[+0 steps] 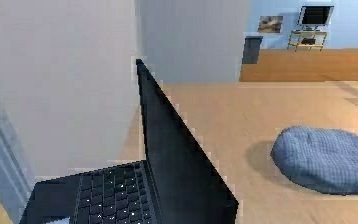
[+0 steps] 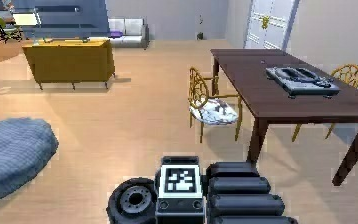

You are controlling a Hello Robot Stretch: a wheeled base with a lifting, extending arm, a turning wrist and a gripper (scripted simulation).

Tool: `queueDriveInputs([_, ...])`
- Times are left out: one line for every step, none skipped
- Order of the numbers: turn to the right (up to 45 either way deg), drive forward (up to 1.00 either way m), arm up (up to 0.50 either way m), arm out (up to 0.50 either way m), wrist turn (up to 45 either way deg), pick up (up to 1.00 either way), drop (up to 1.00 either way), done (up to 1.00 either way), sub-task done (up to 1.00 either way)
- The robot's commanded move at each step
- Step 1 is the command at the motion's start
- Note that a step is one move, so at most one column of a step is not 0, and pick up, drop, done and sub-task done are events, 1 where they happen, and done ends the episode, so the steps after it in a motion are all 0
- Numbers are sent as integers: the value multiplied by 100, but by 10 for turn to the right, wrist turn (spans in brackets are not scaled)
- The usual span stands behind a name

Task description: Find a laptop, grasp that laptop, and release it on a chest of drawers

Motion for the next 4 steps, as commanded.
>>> queueDriveInputs([-450,0,0,0,0,0,0,0,0])
queueDriveInputs([-420,0,0,0,0,0,0,0,0])
queueDriveInputs([0,30,0,0,0,0,0,0,0])
queueDriveInputs([0,100,0,0,0,0,0,0,0])
